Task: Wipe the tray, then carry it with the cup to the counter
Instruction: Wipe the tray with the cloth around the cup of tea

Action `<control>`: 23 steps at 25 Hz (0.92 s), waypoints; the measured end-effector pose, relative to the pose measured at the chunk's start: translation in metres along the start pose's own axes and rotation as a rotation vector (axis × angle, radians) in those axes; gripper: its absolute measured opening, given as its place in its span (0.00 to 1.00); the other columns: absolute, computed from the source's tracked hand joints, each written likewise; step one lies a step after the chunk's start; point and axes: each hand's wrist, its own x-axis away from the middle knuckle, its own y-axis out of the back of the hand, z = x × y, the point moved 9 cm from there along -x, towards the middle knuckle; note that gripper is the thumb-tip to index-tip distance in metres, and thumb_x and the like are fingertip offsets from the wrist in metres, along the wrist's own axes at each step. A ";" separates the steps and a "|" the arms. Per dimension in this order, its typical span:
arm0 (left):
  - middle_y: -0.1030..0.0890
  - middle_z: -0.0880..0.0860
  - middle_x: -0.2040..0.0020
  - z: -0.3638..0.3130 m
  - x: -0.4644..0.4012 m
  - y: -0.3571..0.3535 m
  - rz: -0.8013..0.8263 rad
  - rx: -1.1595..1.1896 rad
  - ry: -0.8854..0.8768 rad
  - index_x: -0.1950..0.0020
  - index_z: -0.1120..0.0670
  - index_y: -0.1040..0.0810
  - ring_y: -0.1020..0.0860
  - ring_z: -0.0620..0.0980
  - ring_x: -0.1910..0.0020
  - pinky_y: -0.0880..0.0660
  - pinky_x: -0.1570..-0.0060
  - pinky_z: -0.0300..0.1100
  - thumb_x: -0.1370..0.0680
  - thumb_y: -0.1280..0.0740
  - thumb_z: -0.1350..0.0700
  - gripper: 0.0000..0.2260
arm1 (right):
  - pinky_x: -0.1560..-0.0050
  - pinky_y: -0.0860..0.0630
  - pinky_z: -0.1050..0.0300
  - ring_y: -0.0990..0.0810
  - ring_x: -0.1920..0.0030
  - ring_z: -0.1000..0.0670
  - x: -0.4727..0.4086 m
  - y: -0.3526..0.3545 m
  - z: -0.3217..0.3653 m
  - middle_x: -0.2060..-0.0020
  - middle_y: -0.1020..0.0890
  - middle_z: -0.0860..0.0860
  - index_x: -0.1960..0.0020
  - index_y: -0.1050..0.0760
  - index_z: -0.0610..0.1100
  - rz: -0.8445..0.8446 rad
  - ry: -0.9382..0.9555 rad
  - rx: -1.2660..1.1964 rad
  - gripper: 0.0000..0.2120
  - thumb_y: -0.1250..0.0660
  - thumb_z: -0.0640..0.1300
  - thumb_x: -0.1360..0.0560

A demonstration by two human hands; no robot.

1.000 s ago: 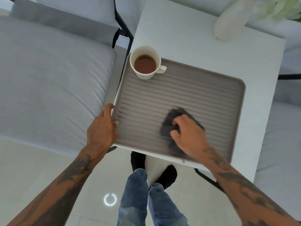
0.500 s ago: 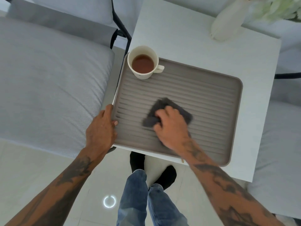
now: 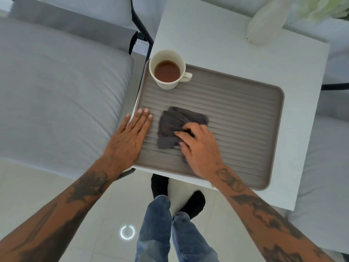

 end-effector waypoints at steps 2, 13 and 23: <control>0.63 0.60 0.21 0.003 0.000 -0.004 0.052 -0.048 0.020 0.23 0.60 0.66 0.62 0.59 0.22 0.59 0.23 0.54 0.29 0.56 0.64 0.35 | 0.49 0.26 0.45 0.25 0.49 0.43 0.019 0.017 -0.036 0.43 0.21 0.47 0.43 0.19 0.45 -0.057 -0.042 0.016 0.12 0.31 0.42 0.26; 0.65 0.68 0.23 -0.014 -0.009 -0.007 0.123 -0.192 0.003 0.25 0.68 0.67 0.62 0.65 0.23 0.59 0.23 0.55 0.22 0.63 0.63 0.27 | 0.48 0.33 0.48 0.29 0.41 0.45 -0.014 0.001 0.001 0.29 0.28 0.56 0.39 0.23 0.53 -0.116 -0.083 0.099 0.16 0.36 0.49 0.27; 0.61 0.59 0.20 -0.004 -0.016 -0.010 0.109 0.045 0.108 0.21 0.60 0.61 0.59 0.55 0.20 0.59 0.22 0.49 0.21 0.49 0.35 0.40 | 0.42 0.29 0.44 0.25 0.42 0.42 0.012 0.025 -0.074 0.30 0.26 0.53 0.42 0.21 0.47 -0.072 -0.050 0.100 0.13 0.39 0.49 0.22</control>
